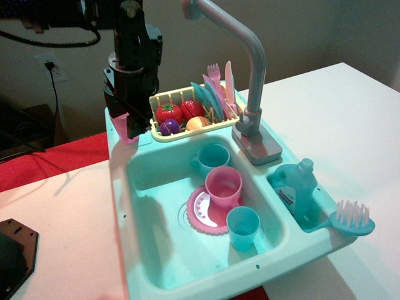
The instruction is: Put cup from counter to sink
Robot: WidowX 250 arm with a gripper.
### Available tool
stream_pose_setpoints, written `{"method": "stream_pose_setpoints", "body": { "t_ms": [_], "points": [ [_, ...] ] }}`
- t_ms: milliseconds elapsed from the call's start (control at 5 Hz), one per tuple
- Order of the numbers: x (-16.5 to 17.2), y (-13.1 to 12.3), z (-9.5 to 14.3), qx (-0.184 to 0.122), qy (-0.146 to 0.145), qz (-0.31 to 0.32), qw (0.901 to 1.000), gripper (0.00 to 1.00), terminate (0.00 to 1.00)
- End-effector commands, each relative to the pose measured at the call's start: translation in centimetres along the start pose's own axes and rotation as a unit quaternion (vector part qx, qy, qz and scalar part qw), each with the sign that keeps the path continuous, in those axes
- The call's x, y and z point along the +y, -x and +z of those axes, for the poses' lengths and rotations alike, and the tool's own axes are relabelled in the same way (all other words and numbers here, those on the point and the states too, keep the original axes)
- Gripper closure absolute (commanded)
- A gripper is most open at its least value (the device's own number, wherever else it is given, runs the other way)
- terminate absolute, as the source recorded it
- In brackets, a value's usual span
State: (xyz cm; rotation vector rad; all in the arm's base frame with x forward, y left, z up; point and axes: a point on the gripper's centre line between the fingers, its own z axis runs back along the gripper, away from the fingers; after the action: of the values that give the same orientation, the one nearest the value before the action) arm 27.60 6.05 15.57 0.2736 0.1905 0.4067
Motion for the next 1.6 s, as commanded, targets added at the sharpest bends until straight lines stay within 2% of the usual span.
{"method": "stream_pose_setpoints", "body": {
  "t_ms": [0, 600, 800, 1000, 1200, 1400],
  "points": [
    [0.8, -0.2, -0.3, -0.024, 0.001, 0.022, 0.9995, 1.00, 0.00],
    [0.3, 0.1, -0.3, -0.031, 0.002, 0.016, 0.9994, 1.00, 0.00],
    [-1.7, -0.3, 1.4, -0.042, 0.011, 0.002, 0.9991, 1.00, 0.00],
    [-3.5, -0.9, 4.8, -0.061, 0.025, -0.003, 0.9978, 1.00, 0.00],
    [-5.5, -1.0, 6.9, -0.069, 0.045, -0.013, 0.9965, 1.00, 0.00],
    [-8.1, -0.8, 6.1, -0.052, 0.060, -0.023, 0.9966, 1.00, 0.00]
  ]
}}
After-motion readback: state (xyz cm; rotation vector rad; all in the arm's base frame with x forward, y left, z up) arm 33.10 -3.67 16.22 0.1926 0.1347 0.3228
